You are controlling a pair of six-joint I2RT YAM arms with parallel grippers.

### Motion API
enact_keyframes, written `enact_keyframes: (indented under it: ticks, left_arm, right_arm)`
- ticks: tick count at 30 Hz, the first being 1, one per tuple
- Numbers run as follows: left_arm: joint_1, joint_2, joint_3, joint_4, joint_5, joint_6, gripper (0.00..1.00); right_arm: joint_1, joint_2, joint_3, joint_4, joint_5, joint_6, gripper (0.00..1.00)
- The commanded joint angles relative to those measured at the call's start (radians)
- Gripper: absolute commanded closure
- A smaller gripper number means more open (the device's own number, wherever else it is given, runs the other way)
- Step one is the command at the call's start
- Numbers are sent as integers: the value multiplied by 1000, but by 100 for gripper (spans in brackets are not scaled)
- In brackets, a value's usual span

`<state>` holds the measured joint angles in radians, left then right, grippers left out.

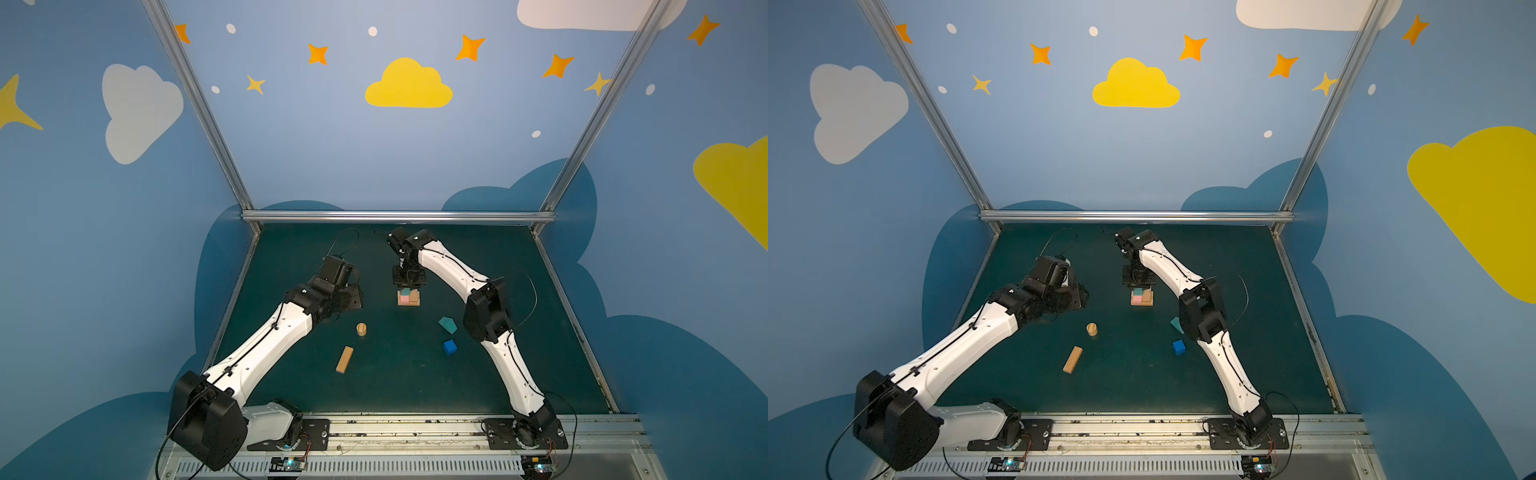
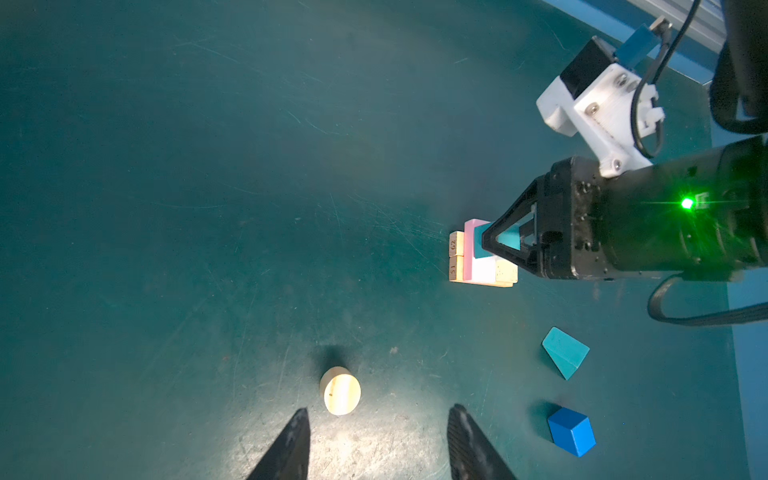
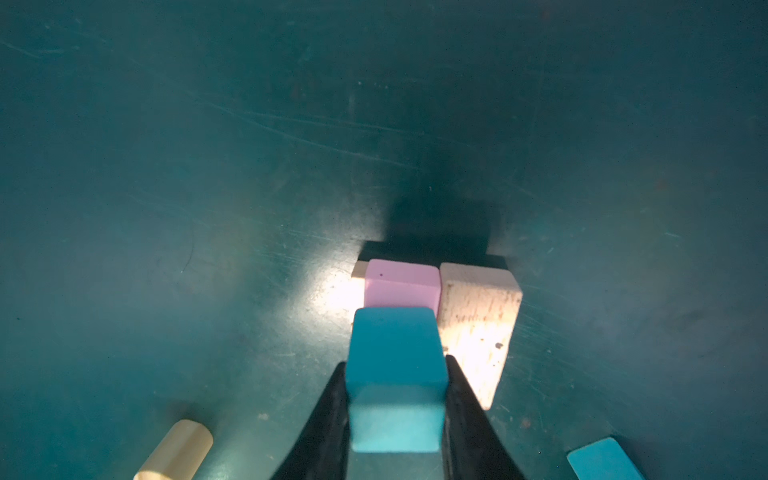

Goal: Build the wood block tower
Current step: 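Lower the teal cube onto the pink bar and open the right gripper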

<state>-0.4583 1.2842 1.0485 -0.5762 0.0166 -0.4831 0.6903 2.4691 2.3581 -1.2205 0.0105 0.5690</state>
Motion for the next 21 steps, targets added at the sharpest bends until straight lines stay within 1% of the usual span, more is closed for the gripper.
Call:
enact_keyframes:
  ticks: [1, 4, 11, 21]
  left_arm:
    - [6, -23, -14, -10, -6, 1, 46]
    - [5, -23, -15, -11, -6, 1, 46]
    - [5, -25, -16, -11, -6, -2, 46]
    - [6, -31, -17, -10, -4, -1, 46]
  right_arm:
    - [8, 19, 27, -24, 5, 10, 66]
    - [8, 19, 27, -22, 5, 11, 63]
    - [8, 16, 26, -23, 3, 15, 60]
    - [10, 4, 26, -22, -9, 20, 61]
